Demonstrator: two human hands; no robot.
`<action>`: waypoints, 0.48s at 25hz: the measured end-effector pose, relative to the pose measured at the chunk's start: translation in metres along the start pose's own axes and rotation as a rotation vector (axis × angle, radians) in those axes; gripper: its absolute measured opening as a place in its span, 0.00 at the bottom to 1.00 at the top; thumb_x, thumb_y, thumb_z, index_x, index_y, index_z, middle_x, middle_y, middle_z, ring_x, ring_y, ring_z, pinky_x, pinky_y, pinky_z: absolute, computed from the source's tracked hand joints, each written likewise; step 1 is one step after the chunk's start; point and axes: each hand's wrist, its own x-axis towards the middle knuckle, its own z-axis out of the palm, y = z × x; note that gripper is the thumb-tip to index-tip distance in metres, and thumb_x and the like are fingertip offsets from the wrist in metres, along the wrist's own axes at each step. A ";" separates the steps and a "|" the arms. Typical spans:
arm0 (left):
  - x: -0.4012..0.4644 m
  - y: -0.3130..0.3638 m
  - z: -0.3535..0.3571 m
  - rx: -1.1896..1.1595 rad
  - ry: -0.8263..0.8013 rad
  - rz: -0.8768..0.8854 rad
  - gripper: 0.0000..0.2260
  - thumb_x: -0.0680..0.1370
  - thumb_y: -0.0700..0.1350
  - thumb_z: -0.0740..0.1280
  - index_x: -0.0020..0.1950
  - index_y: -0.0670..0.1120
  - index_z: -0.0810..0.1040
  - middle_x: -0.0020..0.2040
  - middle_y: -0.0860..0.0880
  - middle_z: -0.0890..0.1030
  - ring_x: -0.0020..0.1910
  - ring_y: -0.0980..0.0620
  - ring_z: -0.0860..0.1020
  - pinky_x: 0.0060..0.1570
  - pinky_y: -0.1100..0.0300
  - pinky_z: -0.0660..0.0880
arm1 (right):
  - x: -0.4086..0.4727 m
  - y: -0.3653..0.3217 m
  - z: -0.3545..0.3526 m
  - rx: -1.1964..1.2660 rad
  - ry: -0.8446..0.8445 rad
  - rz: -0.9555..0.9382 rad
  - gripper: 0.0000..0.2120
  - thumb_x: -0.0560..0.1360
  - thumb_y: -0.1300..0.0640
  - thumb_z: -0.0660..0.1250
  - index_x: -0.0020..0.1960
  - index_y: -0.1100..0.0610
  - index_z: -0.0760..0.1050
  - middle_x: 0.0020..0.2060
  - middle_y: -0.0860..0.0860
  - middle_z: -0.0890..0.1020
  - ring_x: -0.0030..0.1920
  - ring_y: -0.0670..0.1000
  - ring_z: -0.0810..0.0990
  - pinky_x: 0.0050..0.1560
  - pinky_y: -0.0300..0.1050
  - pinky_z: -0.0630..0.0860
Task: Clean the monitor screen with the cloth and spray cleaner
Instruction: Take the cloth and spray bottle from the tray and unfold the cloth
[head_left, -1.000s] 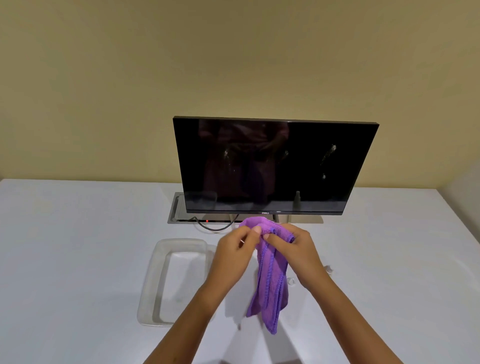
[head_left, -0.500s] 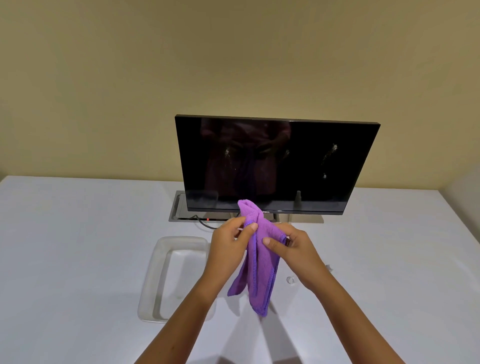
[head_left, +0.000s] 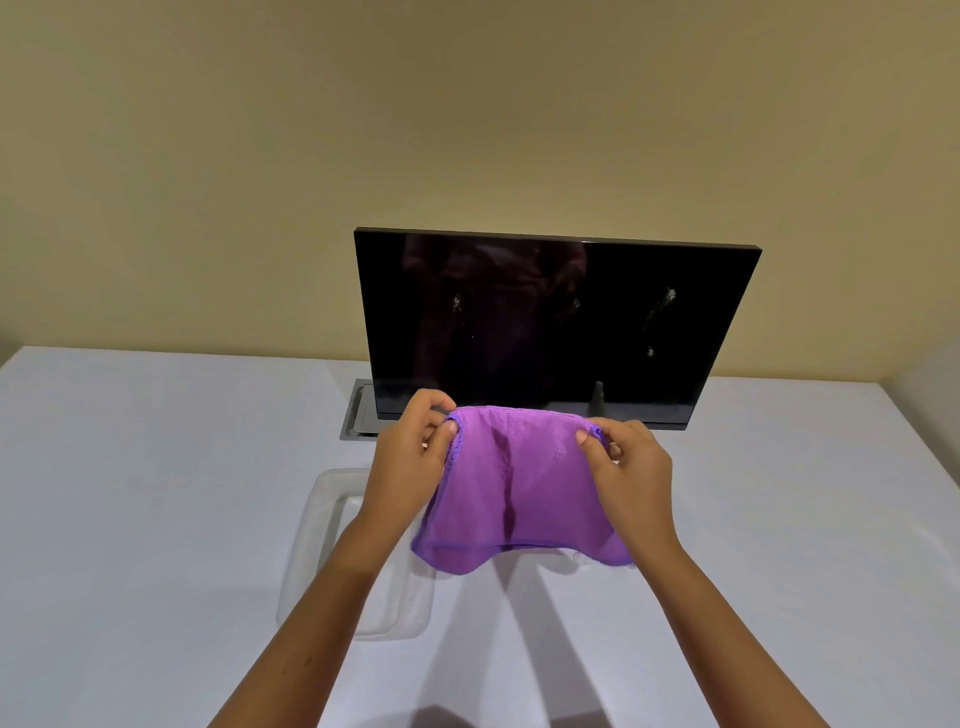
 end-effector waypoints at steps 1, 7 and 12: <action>0.002 0.001 -0.003 0.028 -0.014 0.032 0.09 0.79 0.41 0.64 0.51 0.56 0.72 0.41 0.61 0.78 0.43 0.62 0.78 0.42 0.68 0.77 | 0.002 -0.001 0.000 0.019 0.002 0.022 0.04 0.75 0.57 0.69 0.49 0.52 0.81 0.40 0.47 0.79 0.41 0.43 0.77 0.44 0.34 0.73; 0.005 0.004 -0.009 -0.027 0.066 -0.032 0.13 0.79 0.38 0.61 0.44 0.54 0.80 0.42 0.63 0.80 0.44 0.63 0.78 0.43 0.73 0.73 | 0.008 -0.006 0.005 0.056 0.109 0.048 0.01 0.74 0.58 0.69 0.44 0.53 0.79 0.41 0.50 0.81 0.41 0.49 0.80 0.42 0.44 0.76; 0.004 0.006 -0.004 0.033 0.057 -0.012 0.09 0.77 0.40 0.67 0.47 0.54 0.82 0.43 0.61 0.79 0.42 0.64 0.77 0.41 0.79 0.71 | 0.006 -0.008 0.011 0.064 0.109 0.073 0.02 0.75 0.57 0.69 0.43 0.53 0.78 0.40 0.49 0.81 0.39 0.45 0.79 0.39 0.37 0.72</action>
